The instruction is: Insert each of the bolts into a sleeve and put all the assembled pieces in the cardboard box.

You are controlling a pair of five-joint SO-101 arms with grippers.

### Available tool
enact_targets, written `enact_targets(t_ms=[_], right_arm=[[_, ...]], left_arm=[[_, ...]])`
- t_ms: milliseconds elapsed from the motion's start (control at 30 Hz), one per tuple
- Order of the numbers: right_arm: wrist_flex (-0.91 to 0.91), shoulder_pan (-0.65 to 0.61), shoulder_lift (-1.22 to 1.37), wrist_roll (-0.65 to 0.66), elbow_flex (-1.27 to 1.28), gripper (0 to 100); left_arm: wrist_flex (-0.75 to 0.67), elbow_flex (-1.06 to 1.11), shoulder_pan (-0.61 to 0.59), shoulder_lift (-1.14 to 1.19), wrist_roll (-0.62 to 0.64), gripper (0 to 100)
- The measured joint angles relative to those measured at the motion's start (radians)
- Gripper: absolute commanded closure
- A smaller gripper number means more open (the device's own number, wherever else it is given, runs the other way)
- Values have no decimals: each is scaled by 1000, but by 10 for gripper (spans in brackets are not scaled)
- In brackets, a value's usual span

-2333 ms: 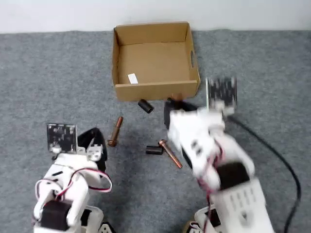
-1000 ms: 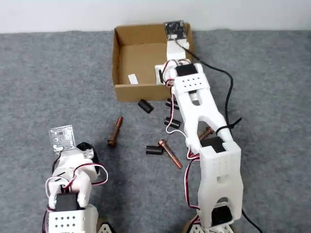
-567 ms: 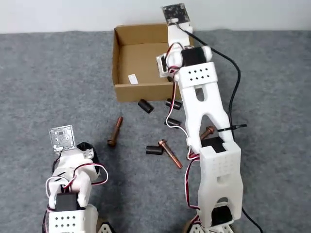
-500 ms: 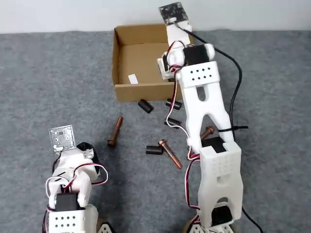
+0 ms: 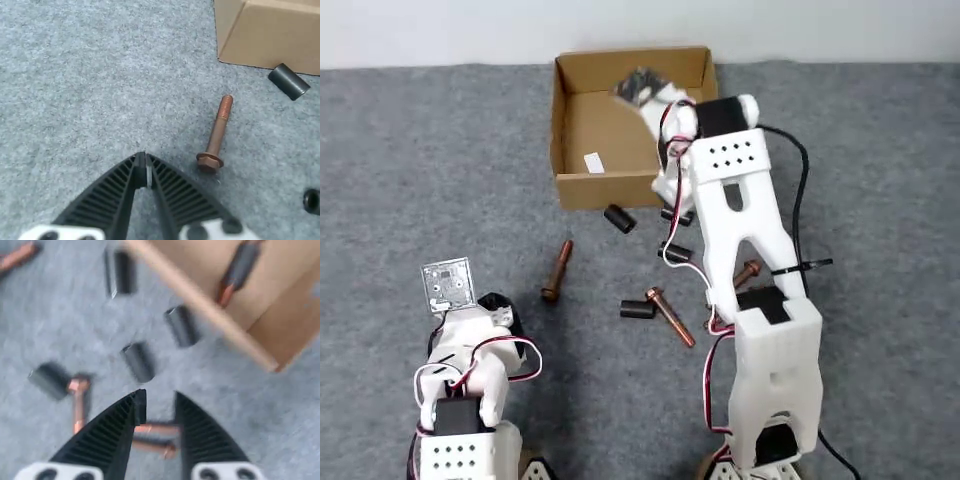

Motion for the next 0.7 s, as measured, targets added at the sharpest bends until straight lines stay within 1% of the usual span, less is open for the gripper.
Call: enact_targets(t_ms=[67,133,267,700], right_arm=[[0,-15,-9,9,75,786],[0,-32,-9,34,121,786],[-8,-64,38,63,130,786],[-153,-61,250,110,130,786]], left_arm=[[0,0,0,0,0,995],[0,0,0,0,0,995],[0,0,0,0,0,995],[0,0,0,0,0,995]])
